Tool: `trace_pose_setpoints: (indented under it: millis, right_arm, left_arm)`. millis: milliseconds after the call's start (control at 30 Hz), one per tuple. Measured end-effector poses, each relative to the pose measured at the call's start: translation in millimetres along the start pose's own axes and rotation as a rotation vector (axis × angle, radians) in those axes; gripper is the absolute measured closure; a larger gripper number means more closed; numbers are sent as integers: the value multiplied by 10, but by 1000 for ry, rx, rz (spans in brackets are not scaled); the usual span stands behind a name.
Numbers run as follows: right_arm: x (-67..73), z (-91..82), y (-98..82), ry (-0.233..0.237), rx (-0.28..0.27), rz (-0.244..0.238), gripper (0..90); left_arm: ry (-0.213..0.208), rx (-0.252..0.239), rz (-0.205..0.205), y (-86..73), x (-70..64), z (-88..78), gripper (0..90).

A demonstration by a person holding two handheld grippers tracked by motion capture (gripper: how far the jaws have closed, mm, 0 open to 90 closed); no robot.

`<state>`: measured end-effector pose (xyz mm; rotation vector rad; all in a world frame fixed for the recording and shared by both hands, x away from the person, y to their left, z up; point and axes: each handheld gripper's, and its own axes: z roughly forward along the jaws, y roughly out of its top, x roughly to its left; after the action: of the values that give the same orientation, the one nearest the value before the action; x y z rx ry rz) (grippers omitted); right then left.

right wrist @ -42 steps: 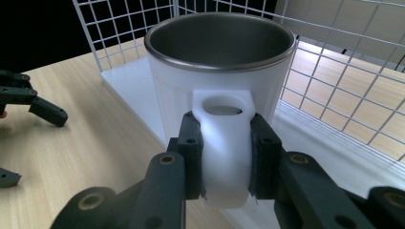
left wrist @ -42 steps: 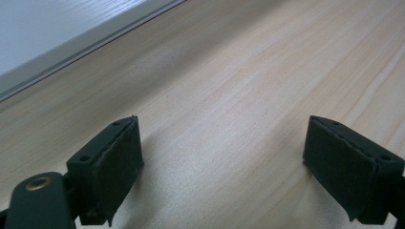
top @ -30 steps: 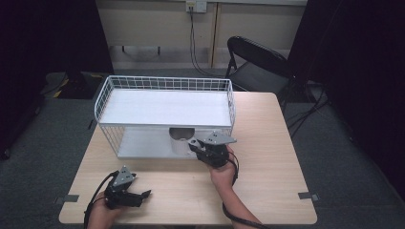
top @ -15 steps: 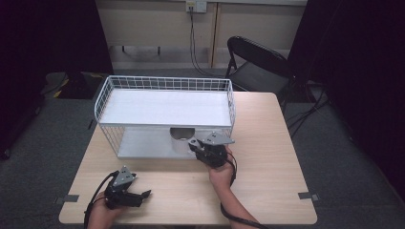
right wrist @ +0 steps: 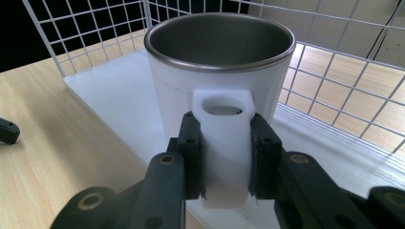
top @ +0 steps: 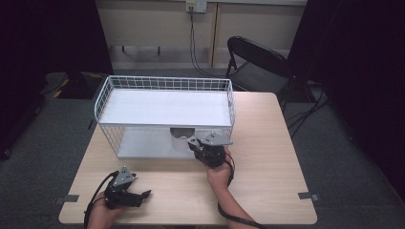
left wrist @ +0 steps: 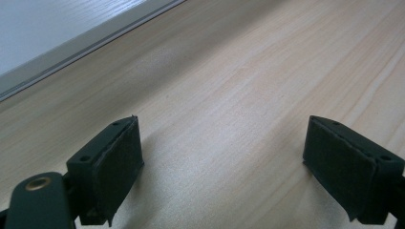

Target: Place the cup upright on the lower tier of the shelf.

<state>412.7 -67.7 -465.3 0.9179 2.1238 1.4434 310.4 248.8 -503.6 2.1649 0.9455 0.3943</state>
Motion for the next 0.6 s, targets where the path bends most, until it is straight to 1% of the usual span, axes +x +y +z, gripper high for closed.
trace_pose_setpoints:
  millis: [400,500,600]
  right_arm:
    - [63,58,9,-40,-7,4,710]
    - [63,81,25,-41,-2,-1,710]
    - [67,95,30,-43,-1,6,710]
  left_arm:
    - [0,0,0,0,0,0,125]
    - [0,1,1,0,0,0,125]
    - [0,0,0,0,0,0,125]
